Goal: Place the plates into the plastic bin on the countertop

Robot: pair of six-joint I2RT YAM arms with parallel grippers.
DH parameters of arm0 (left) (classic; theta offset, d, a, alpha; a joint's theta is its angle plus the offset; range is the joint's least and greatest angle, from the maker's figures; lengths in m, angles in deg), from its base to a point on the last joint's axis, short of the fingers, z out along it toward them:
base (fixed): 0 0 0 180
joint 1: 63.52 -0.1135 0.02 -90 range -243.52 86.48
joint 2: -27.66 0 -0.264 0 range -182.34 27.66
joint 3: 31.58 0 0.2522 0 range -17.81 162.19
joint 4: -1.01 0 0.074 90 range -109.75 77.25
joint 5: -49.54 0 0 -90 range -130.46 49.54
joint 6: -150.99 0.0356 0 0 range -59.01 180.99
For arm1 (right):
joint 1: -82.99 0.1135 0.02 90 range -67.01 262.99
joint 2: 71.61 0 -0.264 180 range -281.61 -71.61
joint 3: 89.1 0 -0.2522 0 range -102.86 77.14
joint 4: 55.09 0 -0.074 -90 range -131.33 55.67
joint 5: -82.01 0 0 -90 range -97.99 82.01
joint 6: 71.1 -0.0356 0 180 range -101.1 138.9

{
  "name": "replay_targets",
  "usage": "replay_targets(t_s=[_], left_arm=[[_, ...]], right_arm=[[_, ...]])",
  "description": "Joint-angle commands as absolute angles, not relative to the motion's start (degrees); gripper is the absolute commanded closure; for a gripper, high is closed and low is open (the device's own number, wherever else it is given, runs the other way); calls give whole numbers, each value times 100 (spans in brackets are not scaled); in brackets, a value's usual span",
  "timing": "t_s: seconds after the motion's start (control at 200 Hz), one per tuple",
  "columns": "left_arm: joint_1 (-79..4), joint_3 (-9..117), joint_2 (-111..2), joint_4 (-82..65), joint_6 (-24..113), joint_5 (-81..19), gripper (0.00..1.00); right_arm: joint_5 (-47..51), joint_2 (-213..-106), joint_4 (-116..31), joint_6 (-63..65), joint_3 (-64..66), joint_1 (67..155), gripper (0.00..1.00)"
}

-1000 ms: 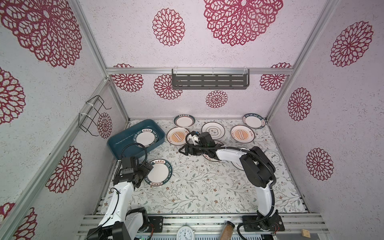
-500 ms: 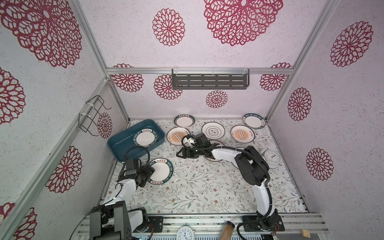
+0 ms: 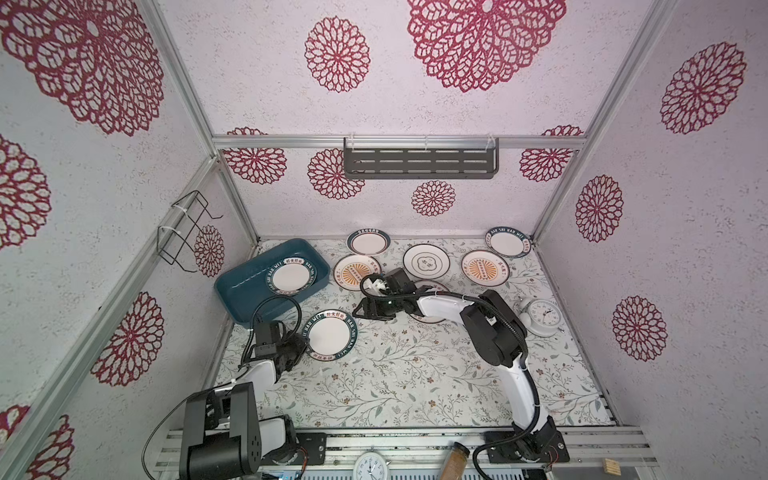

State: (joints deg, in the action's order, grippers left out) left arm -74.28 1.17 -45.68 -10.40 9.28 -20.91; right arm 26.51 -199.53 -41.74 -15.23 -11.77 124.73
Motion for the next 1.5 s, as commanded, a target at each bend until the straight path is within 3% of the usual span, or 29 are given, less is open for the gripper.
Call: replay_targets(t_s=[0.0, 0.245, 0.47, 0.756, 0.956, 1.041, 1.086, 1.181, 1.496], left_arm=[[-7393, 3, -4713, -964, 913, -2006, 80], [-7355, 46, -4734, -796, 900, -1859, 100], [-7279, 247, -4270, -1026, 812, -1663, 100], [-7082, 1417, -3416, -2276, 1259, -1301, 100], [-6993, 2257, -3584, -2449, 1368, -1130, 100], [-6993, 2619, -3714, -2523, 1489, -1264, 100], [-6996, 2823, -3799, -2583, 1565, -1420, 100], [-7051, 3167, -4044, -2644, 1666, -1775, 100], [-7732, 3792, -5217, -1849, 1660, -1641, 100]], right_arm=[[2645, -19827, -4099, -1520, -1296, 12494, 19], [2481, -19652, -4167, -1515, -1181, 12468, 19], [2373, -19239, -4282, -1505, -1074, 12272, 19], [1742, -18012, -4614, -1523, -417, 11625, 18], [1329, -17139, -4566, -1274, -26, 11347, 15], [976, -16717, -4418, -1060, 150, 11341, 9], [624, -16449, -4440, -1001, 345, 11341, 1], [11, -15948, -4388, -755, 574, 11324, 1], [-1517, -14951, -4505, 84, 919, 11218, 1]])
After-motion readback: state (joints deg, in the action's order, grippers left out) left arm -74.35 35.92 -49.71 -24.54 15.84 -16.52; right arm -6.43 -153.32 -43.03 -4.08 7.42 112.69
